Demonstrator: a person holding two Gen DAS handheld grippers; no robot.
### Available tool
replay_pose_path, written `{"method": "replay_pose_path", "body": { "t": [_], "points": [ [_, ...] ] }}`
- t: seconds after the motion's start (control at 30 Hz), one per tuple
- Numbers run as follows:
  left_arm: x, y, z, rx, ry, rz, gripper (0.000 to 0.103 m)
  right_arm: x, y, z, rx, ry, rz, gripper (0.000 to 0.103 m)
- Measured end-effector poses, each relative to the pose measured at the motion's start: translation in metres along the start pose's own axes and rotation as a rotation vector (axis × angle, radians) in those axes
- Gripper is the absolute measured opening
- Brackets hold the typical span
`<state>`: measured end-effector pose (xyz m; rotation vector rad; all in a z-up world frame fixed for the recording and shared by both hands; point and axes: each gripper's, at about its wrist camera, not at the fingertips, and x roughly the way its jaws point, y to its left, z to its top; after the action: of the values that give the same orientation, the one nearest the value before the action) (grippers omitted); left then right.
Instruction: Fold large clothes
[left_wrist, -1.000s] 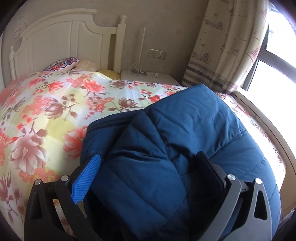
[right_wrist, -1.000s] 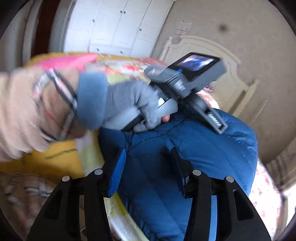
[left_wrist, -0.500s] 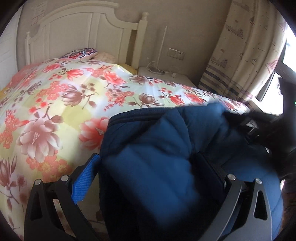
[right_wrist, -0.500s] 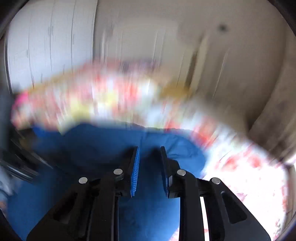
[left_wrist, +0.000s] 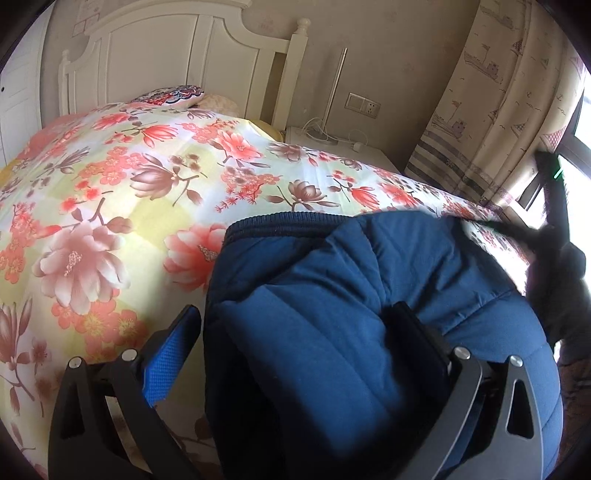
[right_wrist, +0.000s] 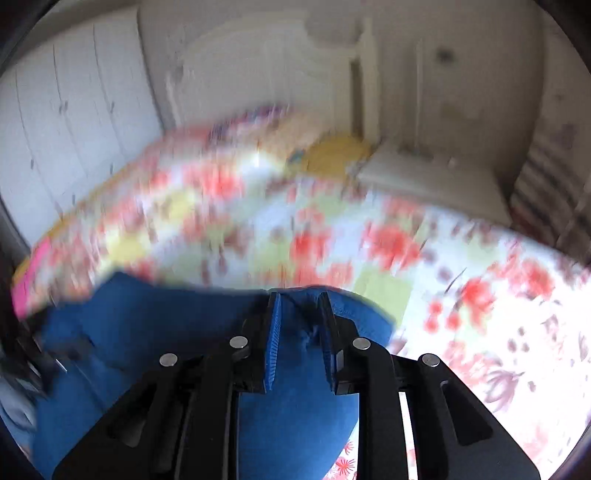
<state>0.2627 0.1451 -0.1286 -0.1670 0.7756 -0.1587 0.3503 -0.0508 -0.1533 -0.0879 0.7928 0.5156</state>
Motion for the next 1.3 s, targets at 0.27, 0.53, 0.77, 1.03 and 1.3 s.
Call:
{"method": "replay_pose_path", "body": {
  "t": [0.27,0.53,0.77,1.03,1.3],
  "points": [
    [-0.002,0.0,-0.001,-0.006,-0.007,0.007,0.101,-0.043,0.03,0.034,-0.108,-0.043,-0.162,0.023],
    [-0.006,0.003,0.001,-0.021,-0.01,-0.009,0.101,0.012,0.112,0.013,-0.373,0.137,-0.124,0.022],
    [-0.112,0.022,-0.01,-0.057,-0.199,0.037,0.099,-0.007,0.123,0.017,-0.435,0.144,-0.206,0.022],
    [-0.153,-0.023,-0.084,0.106,-0.14,0.009,0.1,-0.063,0.189,0.035,-0.464,0.008,0.03,0.022],
    [-0.112,-0.014,-0.119,0.013,-0.026,-0.003,0.101,0.001,0.228,-0.003,-0.598,0.196,-0.032,0.023]
  ]
}}
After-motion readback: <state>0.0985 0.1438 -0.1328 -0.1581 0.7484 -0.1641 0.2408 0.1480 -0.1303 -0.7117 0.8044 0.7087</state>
